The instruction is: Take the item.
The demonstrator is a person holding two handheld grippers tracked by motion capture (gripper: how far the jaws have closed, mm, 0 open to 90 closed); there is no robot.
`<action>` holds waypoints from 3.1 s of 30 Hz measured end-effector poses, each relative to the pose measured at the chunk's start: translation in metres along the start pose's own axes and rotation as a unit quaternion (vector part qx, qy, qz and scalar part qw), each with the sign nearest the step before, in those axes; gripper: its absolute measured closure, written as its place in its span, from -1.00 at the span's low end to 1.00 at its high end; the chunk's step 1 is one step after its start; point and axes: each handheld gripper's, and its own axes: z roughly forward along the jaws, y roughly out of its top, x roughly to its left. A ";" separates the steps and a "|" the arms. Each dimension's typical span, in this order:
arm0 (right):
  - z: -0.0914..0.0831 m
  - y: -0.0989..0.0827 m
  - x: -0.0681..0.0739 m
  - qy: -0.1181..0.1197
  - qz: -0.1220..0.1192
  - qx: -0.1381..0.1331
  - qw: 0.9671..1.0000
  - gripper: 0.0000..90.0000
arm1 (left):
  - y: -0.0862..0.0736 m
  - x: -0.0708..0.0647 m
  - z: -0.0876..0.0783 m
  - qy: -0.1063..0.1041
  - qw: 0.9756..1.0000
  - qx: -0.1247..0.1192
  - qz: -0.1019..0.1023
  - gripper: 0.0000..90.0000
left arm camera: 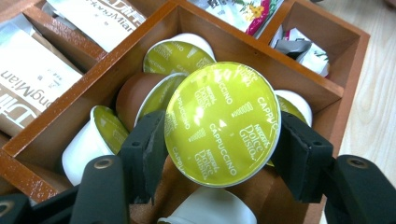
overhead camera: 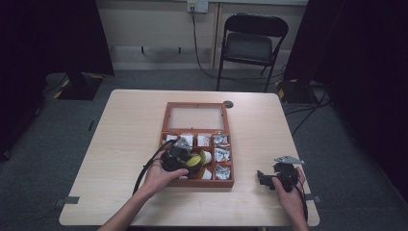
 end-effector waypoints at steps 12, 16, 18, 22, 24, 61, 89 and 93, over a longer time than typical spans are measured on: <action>0.000 0.000 0.000 0.000 0.000 0.000 1.000 -1.00 | 0.005 -0.004 -0.010 0.009 1.000 -0.025 0.009 -0.14; 0.000 0.000 0.000 0.000 0.000 0.000 1.000 -1.00 | 0.005 -0.004 -0.011 0.014 0.999 -0.028 0.010 -0.14; 0.000 0.000 0.000 0.000 0.000 0.000 1.000 -1.00 | 0.006 -0.003 -0.013 0.015 0.999 -0.036 0.007 -0.14; 0.000 0.000 0.000 0.000 0.000 0.000 1.000 -1.00 | 0.007 -0.002 -0.018 0.020 0.999 -0.042 0.005 -0.14; 0.000 0.000 0.000 0.001 0.000 0.000 1.000 -1.00 | 0.008 -0.002 -0.021 0.019 0.999 -0.047 0.007 -0.14; 0.000 0.000 0.000 0.001 0.000 0.000 1.000 -1.00 | 0.007 0.013 -0.072 0.043 0.994 -0.097 -0.004 -0.14; 0.000 0.000 0.000 0.001 0.000 0.000 1.000 -1.00 | -0.017 0.043 -0.115 0.086 0.989 -0.116 -0.039 -0.14; 0.000 0.000 0.000 0.001 0.000 0.000 1.000 -1.00 | -0.022 0.050 -0.123 0.094 0.987 -0.123 -0.050 -0.14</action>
